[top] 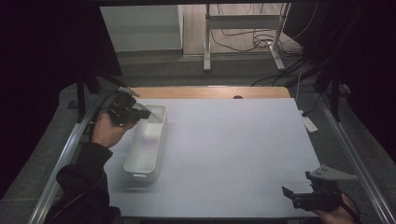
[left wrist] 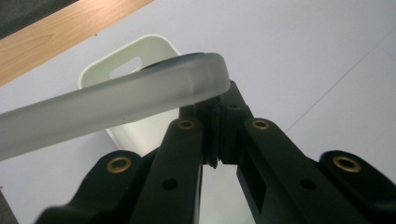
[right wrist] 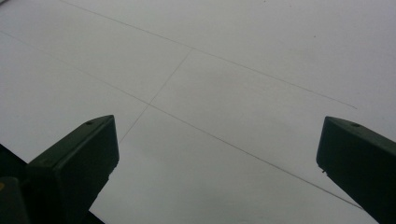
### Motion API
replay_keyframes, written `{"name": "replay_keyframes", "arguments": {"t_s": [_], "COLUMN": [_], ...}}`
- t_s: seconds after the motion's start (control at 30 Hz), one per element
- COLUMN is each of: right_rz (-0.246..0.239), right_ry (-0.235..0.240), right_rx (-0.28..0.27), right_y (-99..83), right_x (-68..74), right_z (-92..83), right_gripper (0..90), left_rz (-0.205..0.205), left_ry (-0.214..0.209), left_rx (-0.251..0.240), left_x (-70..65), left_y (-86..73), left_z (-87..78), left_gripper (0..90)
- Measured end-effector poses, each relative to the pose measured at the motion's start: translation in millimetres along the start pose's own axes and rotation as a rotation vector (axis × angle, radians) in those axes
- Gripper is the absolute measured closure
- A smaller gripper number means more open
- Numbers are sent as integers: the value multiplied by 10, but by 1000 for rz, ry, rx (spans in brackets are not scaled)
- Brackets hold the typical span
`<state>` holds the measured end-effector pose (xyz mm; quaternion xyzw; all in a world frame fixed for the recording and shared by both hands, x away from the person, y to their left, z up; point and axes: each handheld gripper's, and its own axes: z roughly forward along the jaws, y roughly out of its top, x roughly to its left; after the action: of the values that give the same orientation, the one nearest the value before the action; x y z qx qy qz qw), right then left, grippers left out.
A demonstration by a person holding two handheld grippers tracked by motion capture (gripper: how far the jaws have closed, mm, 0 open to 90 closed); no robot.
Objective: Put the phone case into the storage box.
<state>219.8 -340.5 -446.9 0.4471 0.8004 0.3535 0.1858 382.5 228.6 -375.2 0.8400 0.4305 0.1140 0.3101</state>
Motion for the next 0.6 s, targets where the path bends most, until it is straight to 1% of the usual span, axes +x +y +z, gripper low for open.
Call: {"name": "replay_keyframes", "arguments": {"t_s": [0.37, 0.6], "right_rz": [-3, -4], "right_ry": [3, 4], "right_rx": [6, 5], "right_y": [1, 0], "right_x": [-3, -2], "right_z": [5, 8], "right_gripper": [0, 0], "left_rz": [-7, -14], "left_ry": [22, 28], "left_rx": [53, 71], "left_x": [80, 102], "left_y": [70, 103], "left_z": [169, 259], "left_gripper": [882, 882]}}
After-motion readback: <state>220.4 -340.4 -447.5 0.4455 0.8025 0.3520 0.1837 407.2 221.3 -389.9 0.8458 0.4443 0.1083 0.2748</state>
